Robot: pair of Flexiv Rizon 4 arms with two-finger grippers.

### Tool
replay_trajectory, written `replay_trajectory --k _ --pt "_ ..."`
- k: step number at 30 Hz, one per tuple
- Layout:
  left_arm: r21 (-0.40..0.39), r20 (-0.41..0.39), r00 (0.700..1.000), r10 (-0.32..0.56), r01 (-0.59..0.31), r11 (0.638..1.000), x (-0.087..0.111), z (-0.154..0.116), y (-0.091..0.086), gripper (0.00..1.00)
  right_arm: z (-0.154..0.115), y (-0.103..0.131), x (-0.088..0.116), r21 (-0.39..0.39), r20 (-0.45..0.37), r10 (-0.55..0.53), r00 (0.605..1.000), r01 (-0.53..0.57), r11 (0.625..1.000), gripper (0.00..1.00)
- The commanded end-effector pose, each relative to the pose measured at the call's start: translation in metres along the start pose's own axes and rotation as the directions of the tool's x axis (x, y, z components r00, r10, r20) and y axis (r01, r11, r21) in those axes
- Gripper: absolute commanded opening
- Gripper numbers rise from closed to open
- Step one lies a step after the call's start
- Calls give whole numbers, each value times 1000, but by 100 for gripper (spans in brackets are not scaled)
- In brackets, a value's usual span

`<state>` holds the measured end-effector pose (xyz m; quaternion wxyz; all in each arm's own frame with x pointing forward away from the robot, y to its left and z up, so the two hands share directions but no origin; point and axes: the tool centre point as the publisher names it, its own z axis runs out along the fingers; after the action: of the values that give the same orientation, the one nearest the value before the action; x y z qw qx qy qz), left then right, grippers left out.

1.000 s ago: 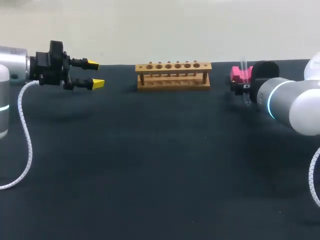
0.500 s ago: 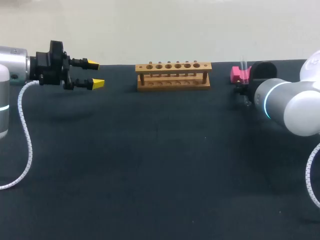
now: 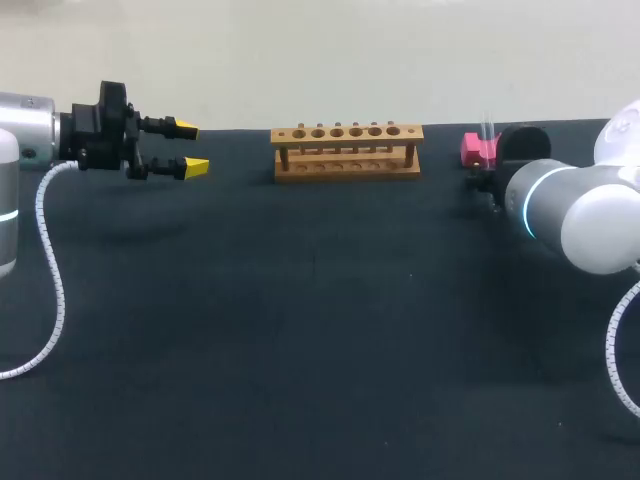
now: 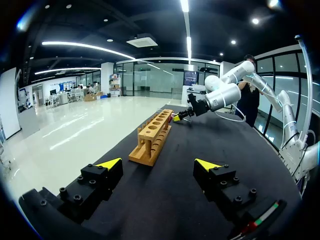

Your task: Grasp the test tube, adjust it, and insert it.

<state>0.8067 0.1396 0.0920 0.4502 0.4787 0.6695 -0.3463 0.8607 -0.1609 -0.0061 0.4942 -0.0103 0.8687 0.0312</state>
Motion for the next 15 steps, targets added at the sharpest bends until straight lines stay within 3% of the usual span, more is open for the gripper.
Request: replay_trajectory --k 1,5,6,8,15 --pt "-2 5 1000 3 -3 1000 1 0 -1 100 2 -4 5 -348 117 24 993 18 937 49" --pt "-2 5 1000 3 -3 1000 1 0 -1 100 2 -5 5 -347 115 26 993 16 938 38" --pt "-2 5 1000 3 -3 1000 1 0 -1 100 2 -5 5 -346 114 27 993 15 938 21" --pt "-2 5 1000 3 -3 1000 1 0 -1 100 2 -5 5 -345 114 28 993 13 939 0" --pt "-2 5 1000 3 -3 1000 1 0 -1 100 -1 -5 3 -340 115 32 993 9 940 0"
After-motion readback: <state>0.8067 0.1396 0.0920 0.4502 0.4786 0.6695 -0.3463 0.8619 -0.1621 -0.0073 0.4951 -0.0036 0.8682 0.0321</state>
